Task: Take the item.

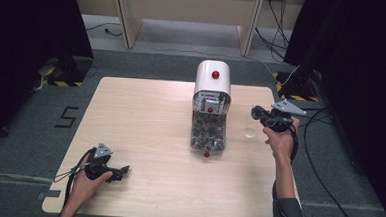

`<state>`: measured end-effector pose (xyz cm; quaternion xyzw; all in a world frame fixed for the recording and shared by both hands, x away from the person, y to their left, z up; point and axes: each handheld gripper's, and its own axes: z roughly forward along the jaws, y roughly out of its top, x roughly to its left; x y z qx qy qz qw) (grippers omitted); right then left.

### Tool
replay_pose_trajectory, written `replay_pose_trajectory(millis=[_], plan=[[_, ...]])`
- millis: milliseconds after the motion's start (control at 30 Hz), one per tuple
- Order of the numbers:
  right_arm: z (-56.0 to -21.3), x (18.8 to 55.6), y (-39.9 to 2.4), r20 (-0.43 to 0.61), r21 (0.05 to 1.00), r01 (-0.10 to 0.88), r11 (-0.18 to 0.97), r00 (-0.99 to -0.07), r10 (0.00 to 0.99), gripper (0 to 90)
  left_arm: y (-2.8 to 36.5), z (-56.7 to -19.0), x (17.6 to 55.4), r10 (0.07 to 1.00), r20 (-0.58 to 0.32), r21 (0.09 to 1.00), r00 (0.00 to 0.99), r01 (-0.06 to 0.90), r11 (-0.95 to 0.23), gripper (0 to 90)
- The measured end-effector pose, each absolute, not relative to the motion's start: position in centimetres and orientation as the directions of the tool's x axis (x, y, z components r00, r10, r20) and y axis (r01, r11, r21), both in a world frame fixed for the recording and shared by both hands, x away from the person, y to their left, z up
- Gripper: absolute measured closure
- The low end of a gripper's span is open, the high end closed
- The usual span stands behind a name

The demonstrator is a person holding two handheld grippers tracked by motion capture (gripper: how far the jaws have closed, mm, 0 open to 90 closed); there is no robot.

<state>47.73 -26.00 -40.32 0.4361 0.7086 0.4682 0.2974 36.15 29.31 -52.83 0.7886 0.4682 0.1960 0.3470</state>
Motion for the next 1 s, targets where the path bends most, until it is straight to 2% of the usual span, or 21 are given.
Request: replay_pose_trajectory(millis=[1000], plan=[[-43.5, 49.7, -26.5, -0.018, 0.900, 0.396, 0.181, -0.382, 0.924, 89.3, 29.3, -52.8, 36.1, 0.875, -0.016, 0.731, 0.485, 0.602, -0.321, 0.0]])
